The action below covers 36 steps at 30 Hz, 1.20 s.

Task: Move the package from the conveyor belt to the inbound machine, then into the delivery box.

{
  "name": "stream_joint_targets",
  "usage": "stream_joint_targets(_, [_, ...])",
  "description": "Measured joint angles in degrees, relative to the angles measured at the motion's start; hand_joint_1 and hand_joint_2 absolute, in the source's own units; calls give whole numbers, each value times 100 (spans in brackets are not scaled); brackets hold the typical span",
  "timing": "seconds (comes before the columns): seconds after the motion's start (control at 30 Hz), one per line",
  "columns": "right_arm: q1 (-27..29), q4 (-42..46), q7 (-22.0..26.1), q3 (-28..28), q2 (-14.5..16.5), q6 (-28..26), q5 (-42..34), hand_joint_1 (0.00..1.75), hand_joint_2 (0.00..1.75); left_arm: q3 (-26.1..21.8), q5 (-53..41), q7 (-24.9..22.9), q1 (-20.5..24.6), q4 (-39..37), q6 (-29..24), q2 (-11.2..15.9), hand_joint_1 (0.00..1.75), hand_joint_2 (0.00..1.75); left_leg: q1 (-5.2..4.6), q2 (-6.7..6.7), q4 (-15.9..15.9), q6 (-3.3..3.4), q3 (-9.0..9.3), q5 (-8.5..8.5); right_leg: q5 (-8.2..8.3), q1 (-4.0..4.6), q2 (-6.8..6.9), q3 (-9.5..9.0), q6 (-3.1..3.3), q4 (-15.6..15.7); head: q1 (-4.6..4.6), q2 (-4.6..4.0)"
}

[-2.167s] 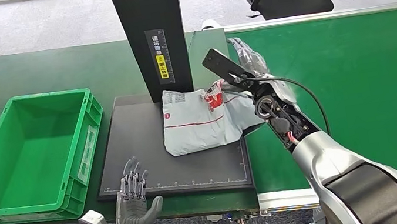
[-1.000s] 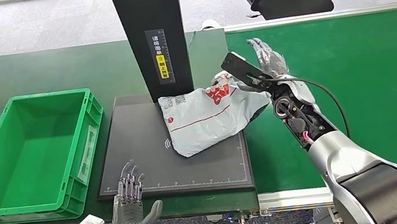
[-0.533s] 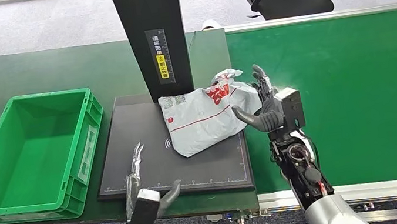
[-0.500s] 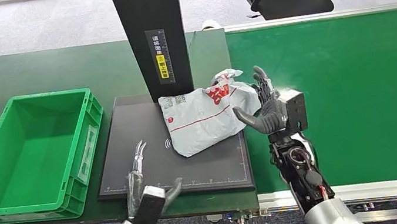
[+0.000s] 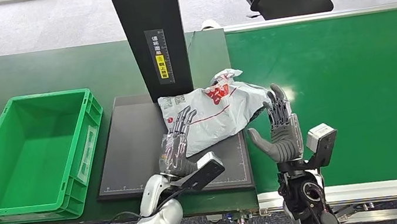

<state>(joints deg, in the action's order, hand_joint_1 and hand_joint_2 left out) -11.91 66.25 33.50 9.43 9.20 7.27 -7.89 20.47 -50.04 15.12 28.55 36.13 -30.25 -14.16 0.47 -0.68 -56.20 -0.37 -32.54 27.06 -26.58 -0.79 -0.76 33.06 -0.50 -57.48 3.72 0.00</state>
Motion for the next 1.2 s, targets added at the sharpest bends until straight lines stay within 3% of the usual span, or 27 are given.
stream_joint_targets(0.3, [386, 408, 33, -8, 4, 207, -66, 0, 175, 463, -189, -531, 926, -509, 433, -158, 0, 175, 0, 3, 0, 0, 1, 0, 0, 0, -2, 1, 0, 0, 2, 0])
stream_joint_targets(0.5, [448, 471, 40, -14, 16, 268, -65, 0, 175, 561, -273, -730, 1126, -593, 481, -159, 0, 175, 0, 3, 0, 0, 1, 0, 0, 0, -3, 1, 0, 0, 2, 0])
stream_joint_targets(0.63, [577, 677, 45, -21, 51, 390, -51, 0, 175, 708, -598, -1452, 1591, -947, 679, -152, 0, 175, 0, 4, 0, 0, 1, 0, 0, 0, -3, 0, 0, 0, 1, 0])
stream_joint_targets(0.93, [803, 868, 86, -23, 54, 465, -54, 0, 175, 715, -1030, -2158, 1675, -1434, 1087, -138, 0, 175, 0, 3, 1, 0, -1, 0, 0, 0, -3, 0, 0, 0, 1, 0])
stream_joint_targets(1.2, [951, 948, 127, -23, 52, 484, -60, 0, 175, 798, -1208, -2349, 1645, -1688, 1349, -139, 0, 175, 0, 3, 1, 0, -1, 0, 0, 0, -3, 0, 0, 0, 2, 0])
